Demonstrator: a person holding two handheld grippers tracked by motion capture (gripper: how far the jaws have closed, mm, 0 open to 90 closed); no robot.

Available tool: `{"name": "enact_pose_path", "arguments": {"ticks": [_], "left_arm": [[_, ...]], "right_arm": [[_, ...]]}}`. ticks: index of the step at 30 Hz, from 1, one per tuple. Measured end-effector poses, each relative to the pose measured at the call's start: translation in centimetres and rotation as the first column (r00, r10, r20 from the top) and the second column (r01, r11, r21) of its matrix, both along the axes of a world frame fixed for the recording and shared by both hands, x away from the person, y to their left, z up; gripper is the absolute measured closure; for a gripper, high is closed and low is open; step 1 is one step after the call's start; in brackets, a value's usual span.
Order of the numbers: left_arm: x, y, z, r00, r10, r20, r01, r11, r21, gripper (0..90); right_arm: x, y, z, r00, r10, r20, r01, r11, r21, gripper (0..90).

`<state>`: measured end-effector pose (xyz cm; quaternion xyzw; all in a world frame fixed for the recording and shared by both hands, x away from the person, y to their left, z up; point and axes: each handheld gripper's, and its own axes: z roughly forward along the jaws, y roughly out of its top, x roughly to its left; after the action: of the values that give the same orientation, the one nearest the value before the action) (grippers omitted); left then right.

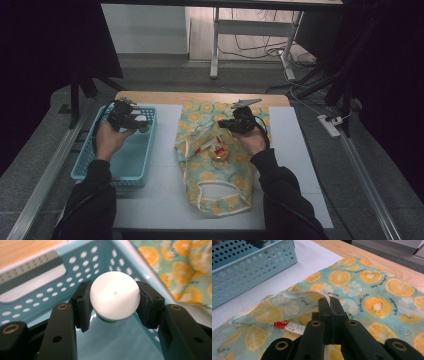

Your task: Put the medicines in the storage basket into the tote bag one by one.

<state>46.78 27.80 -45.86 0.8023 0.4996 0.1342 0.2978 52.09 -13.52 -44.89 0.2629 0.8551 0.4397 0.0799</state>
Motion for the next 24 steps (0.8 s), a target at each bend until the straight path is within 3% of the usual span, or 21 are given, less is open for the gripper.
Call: {"name": "enact_pose_path", "arguments": {"ticks": [12,18,24], "left_arm": [[-1.6,-1.3,3.2,0.9965,-0.074,0.039,0.076,0.9961,-0.044,50.1],[-2.3,-2.7,4.2,0.9906,-0.128,0.047,0.13,0.9905,-0.044,50.2],[-2.7,-4.0,4.7,0.9832,-0.173,0.058,0.177,0.9813,-0.075,50.3]], "right_arm": [[0.0,-0.1,0.3,1.0,-0.004,0.004,0.004,1.0,0.004,90.0],[0.1,-0.2,0.2,1.0,-0.005,0.003,0.005,1.0,0.006,90.0],[0.1,-0.3,0.2,0.9999,-0.011,-0.002,0.011,0.9999,0.007,90.0]]}}
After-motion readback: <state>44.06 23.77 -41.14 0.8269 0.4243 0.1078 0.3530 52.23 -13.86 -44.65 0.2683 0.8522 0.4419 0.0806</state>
